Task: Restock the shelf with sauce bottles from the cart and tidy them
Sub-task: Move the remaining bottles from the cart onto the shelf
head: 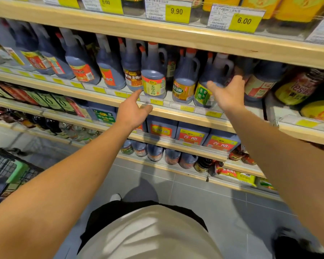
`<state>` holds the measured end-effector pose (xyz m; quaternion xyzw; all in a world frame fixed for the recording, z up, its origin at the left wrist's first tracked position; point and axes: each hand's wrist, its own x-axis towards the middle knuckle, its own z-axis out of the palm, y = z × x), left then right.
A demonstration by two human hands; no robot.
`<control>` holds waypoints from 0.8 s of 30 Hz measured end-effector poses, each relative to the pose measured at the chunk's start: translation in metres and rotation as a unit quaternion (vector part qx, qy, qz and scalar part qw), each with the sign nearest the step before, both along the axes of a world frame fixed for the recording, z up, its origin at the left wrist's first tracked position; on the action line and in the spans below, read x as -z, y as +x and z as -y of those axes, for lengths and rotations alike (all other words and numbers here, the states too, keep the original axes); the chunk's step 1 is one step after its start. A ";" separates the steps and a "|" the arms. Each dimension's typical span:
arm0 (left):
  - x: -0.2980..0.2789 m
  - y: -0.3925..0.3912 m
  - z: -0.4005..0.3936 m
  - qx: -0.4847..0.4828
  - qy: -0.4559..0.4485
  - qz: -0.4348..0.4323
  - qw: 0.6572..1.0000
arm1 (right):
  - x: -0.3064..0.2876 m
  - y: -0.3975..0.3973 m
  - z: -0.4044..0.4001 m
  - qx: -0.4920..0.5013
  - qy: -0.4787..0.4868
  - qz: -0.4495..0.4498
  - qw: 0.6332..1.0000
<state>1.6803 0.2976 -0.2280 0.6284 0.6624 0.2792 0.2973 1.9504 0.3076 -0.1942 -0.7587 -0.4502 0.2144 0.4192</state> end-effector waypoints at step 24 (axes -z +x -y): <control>0.042 -0.395 0.229 -0.149 -0.150 -0.045 0.976 | 0.081 -0.478 0.144 -0.479 -0.092 0.145 0.861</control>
